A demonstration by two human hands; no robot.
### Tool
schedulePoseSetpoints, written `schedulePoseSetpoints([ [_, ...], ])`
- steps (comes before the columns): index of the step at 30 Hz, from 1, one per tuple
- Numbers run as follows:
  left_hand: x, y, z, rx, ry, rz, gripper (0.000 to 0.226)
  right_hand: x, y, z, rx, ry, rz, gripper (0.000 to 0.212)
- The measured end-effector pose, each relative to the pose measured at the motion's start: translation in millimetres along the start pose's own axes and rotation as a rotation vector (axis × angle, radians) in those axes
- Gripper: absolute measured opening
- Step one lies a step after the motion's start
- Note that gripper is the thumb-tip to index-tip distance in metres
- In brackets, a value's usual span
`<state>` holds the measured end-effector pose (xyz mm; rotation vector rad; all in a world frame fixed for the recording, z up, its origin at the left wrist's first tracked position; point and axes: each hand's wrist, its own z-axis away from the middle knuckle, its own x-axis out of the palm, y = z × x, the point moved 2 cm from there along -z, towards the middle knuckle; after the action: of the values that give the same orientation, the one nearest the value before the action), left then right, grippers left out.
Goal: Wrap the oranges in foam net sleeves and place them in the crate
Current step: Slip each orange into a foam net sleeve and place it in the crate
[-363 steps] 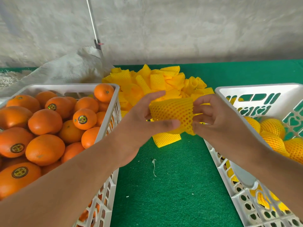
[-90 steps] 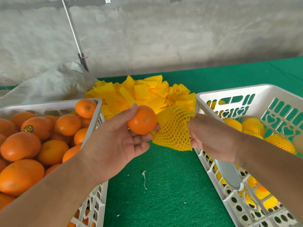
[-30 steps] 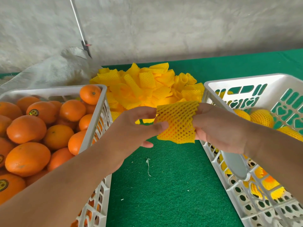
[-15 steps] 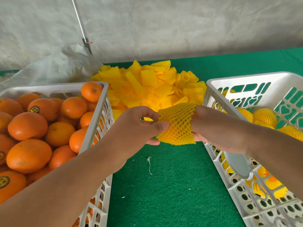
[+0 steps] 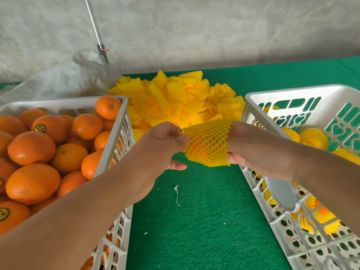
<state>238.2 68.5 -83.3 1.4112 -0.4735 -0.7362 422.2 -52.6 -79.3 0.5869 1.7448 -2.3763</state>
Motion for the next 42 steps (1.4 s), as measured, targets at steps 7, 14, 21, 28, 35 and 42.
schedulePoseSetpoints([
  [7,-2,-5,-7,0.012,0.043,0.017,0.016,2,-1,4,-0.1,-0.082,-0.349,0.037],
  [14,-6,-9,-11,0.052,0.077,-0.017,0.013,-5,0,3,-0.137,0.019,-0.274,0.031],
  [21,-4,4,10,0.277,0.061,-0.434,0.054,-6,-2,2,-0.098,0.07,-0.215,0.029],
  [28,10,8,21,0.535,-0.122,-0.859,0.088,6,-1,1,-0.066,-0.107,-0.238,0.033],
  [35,1,9,19,0.498,-0.002,-0.892,0.073,-1,-6,3,-0.16,0.177,-0.043,0.025],
  [42,3,4,18,0.494,-0.053,-0.935,0.069,8,-7,6,-0.275,0.131,0.132,0.07],
])
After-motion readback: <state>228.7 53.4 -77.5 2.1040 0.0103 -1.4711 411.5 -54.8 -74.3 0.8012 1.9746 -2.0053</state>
